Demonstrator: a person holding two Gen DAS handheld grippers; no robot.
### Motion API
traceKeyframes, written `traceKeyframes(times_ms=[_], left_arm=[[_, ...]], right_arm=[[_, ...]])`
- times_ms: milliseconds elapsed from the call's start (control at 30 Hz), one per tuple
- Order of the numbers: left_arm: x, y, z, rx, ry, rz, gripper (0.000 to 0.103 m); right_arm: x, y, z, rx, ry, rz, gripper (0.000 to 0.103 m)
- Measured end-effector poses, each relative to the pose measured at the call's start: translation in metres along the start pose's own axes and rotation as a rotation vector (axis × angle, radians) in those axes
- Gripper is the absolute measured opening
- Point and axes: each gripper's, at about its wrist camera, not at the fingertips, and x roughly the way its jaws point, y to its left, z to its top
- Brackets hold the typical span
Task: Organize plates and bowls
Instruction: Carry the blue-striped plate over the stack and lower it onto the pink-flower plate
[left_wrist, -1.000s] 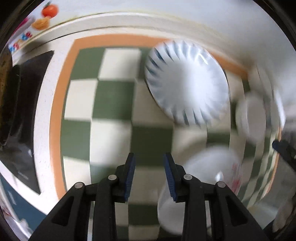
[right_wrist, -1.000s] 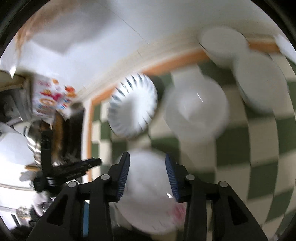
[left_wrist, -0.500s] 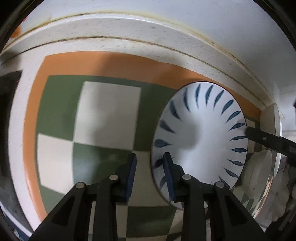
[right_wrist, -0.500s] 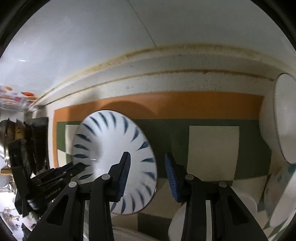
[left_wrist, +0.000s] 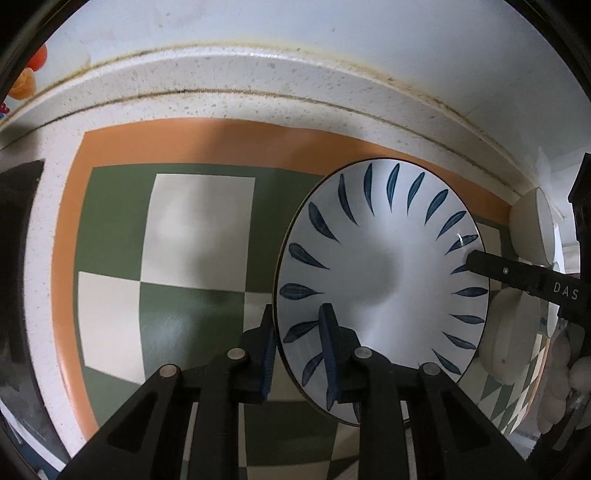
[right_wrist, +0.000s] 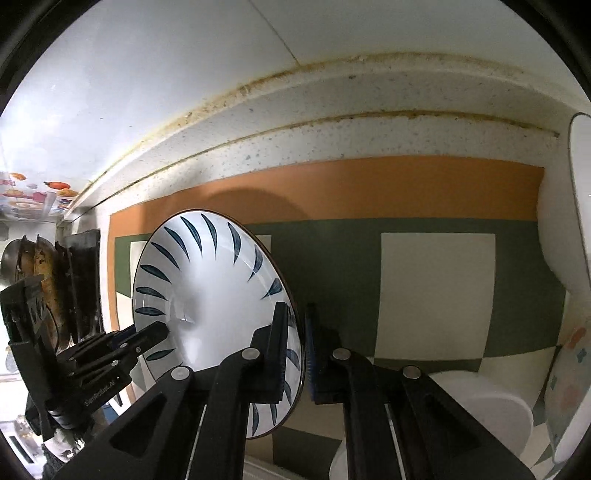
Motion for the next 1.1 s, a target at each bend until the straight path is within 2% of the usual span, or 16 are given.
traceKeyframes(times_ms=[233,300,500,633,767,933,1100], left_arm=[[-0.045,-0.009,-0.009,0.019,-0.048,-0.021,0.02],[-0.067,0.0,-0.016,0.028,-0.068,-0.025,0.02],[-0.104,-0.009,-0.053,0.05,-0.099,-0.028,0.02],[-0.1,-0.025,-0.082,0.055,-0.074,-0.027,0.02],[-0.087,-0.037,-0.118,0.061,-0.037,-0.035,0.02],[-0.07,-0.042,-0.152,0.061,0.01,-0.044,0.02],[-0.049,-0.051,-0.171,0.077,0.054,-0.028,0.02]], right_arm=[[-0.034,0.006,-0.019,-0.005,-0.036,0.036,0.01],[-0.046,0.012,-0.029,-0.013,-0.048,0.04,0.01],[-0.079,0.023,-0.072,-0.035,-0.075,0.058,0.01],[-0.101,0.023,-0.114,-0.047,-0.088,0.072,0.01],[-0.106,0.021,-0.151,-0.054,-0.078,0.064,0.01],[-0.093,0.004,-0.202,-0.046,-0.039,0.058,0.01],[-0.076,-0.019,-0.229,-0.011,-0.003,0.059,0.01]])
